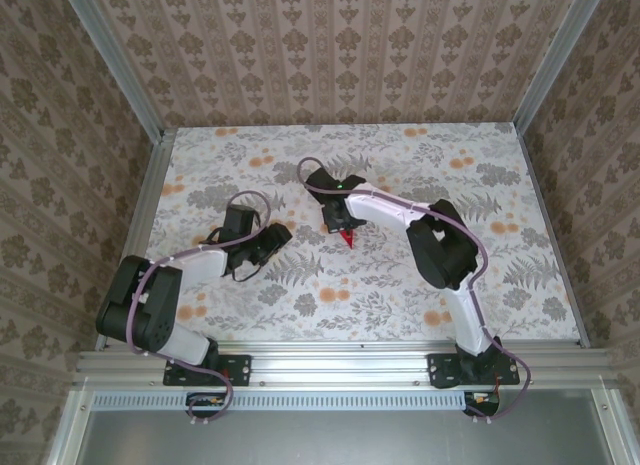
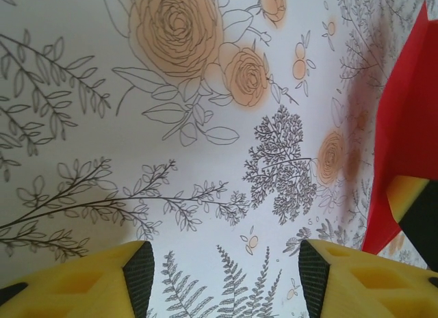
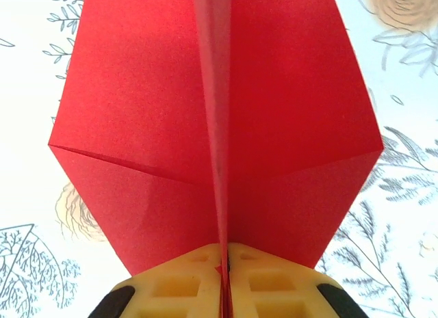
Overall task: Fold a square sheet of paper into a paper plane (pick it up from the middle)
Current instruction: Move the paper plane to the center of the table.
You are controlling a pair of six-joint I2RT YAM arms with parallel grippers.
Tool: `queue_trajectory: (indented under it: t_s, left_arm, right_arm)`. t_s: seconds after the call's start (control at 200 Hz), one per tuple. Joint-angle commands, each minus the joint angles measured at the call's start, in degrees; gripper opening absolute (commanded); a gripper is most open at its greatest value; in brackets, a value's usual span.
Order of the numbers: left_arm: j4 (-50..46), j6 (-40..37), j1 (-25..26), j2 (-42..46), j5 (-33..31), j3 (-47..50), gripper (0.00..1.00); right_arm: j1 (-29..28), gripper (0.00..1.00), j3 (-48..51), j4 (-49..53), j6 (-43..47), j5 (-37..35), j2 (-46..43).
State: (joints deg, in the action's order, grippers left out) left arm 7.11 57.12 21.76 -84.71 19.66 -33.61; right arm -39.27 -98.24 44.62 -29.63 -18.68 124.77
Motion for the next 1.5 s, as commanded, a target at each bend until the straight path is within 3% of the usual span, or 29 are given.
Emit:
queue_trajectory:
  t_s: [0.0,0.18,0.48,0.695,1.075,1.34,1.495]
  left_arm:
    - [-2.46,-2.02,-0.28,1.00,-1.12,0.29,0.61]
    - [-2.55,-2.28,-0.24,0.88,-1.29,0.58,0.61]
    - [-2.46,-2.37,-0.24,0.36,-1.31,0.73,0.61]
    - [-2.32,-2.36,-0.23,0.12,-1.12,0.82,0.61]
    - [-2.18,-2.30,-0.28,0.05,-0.68,0.91,0.61]
    - [-2.48,-2.50,-0.27,0.06,-0.63,0.41,0.61]
    - [-6.28,-4.38,-0.23,0.66,-2.17,-1.99,0.62]
  right_arm:
    - [-0.19,0.12,-2.48,2.49,2.82,-0.41,2.63]
    - [-0.15,0.27,-2.82,2.63,2.67,-0.91,4.00]
    - [-0.26,0.37,-2.27,3.04,2.28,-1.15,5.79]
    - [-0.24,0.41,-0.67,2.38,0.82,0.36,6.80]
    - [2.20,0.42,9.04,-6.73,-5.94,13.57,3.83]
    - [3.19,0.41,7.03,-5.24,-4.43,11.92,-0.06]
    - [3.65,0.46,3.37,-3.33,-2.64,10.42,-4.81]
